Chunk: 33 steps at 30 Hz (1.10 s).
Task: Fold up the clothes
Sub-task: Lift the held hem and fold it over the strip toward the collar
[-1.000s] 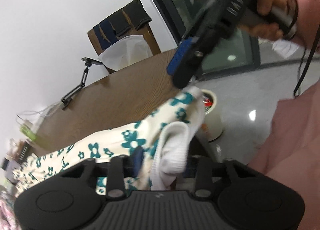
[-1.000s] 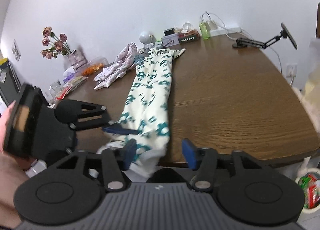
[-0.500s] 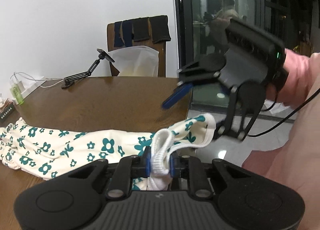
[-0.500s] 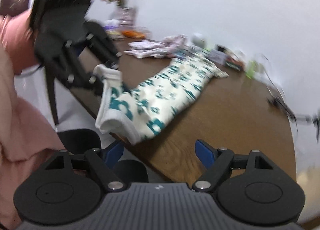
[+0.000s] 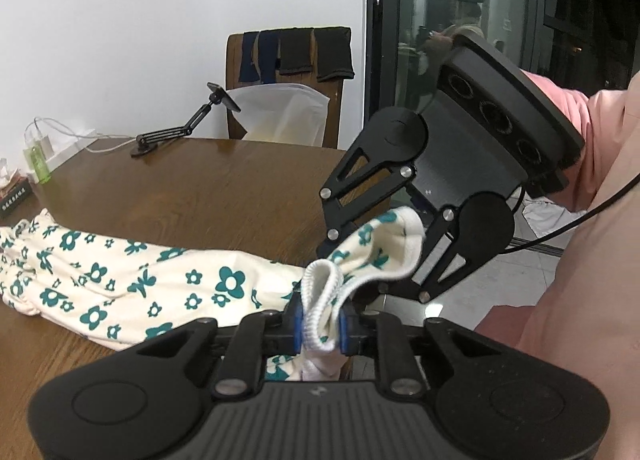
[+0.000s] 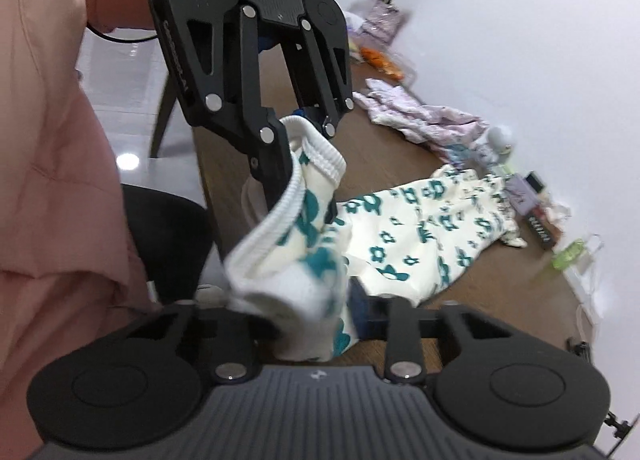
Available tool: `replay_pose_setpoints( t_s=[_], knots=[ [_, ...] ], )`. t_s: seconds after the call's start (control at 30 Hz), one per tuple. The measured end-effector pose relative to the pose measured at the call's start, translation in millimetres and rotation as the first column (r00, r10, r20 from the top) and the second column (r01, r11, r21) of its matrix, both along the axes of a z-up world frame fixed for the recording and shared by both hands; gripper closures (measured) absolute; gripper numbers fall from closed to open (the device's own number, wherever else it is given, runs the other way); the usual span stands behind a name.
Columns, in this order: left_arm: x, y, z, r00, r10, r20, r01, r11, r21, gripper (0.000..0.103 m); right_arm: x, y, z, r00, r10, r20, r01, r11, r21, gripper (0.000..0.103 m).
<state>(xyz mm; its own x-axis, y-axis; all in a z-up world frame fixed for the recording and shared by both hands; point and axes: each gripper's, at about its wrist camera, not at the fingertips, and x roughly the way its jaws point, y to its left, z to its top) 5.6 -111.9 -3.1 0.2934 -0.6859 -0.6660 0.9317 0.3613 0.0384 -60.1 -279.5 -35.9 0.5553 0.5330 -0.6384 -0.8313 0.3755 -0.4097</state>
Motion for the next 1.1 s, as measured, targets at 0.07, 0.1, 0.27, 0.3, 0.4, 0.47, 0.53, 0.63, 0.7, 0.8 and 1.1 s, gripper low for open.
replay_pose_setpoints(
  t_s=[0.07,0.1,0.27,0.3,0.4,0.47,0.53,0.63,0.7,0.8,1.1],
  knots=[
    [-5.8,2.0,0.6,0.999,0.005,0.041,-0.005,1.000,0.014,0.069,5.6,0.3,3.5,0.999,-0.004,-0.041,0.005,1.000,0.017,0.086],
    [-9.6,3.3,0.9,0.998,0.003,0.066,-0.004,1.000,0.023,0.061,8.9,0.1,5.6,0.998,-0.009,-0.064,0.010,1.000,0.027,0.087],
    [-29.4,16.2,0.9,0.972,0.010,0.234,-0.027,0.997,0.068,0.025,27.6,-4.5,25.0,0.984,-0.041,-0.174,0.059,0.993,0.099,0.089],
    [-31.8,16.8,-1.5,0.963,0.013,0.271,-0.038,0.995,0.087,0.025,31.0,-4.0,28.1,0.981,-0.039,-0.189,0.059,0.993,0.100,0.089],
    [-32.1,11.7,-15.6,0.932,-0.003,0.363,-0.058,0.986,0.158,0.025,41.0,-2.5,37.2,0.971,-0.034,-0.235,0.059,0.993,0.101,0.089],
    [-27.2,6.4,-23.5,0.916,-0.015,0.401,-0.059,0.983,0.172,0.029,47.6,-1.5,43.4,0.964,-0.031,-0.265,0.059,0.993,0.102,0.089],
    [-20.8,2.1,-28.4,0.909,-0.021,0.416,-0.058,0.983,0.176,0.038,53.9,0.1,48.9,0.956,-0.026,-0.292,0.058,0.993,0.102,0.089],
    [-9.1,-2.9,-31.1,0.914,-0.023,0.405,-0.049,0.985,0.168,0.084,61.7,2.2,54.4,0.947,-0.015,-0.321,0.055,0.992,0.117,0.089],
    [3.2,4.7,-24.8,0.941,0.003,0.339,-0.044,0.993,0.114,0.091,67.0,2.1,58.0,0.940,-0.011,-0.340,0.061,0.989,0.134,0.089],
    [22.8,25.8,-17.4,0.977,0.074,0.201,-0.076,0.997,0.004,0.092,73.6,-6.4,62.3,0.926,0.005,-0.376,0.075,0.977,0.197,0.081],
    [71.8,58.4,-13.0,0.979,0.145,-0.146,-0.166,0.975,-0.147,0.092,88.3,-29.1,50.0,0.925,0.017,-0.380,0.114,0.941,0.320,0.053]
  ],
)
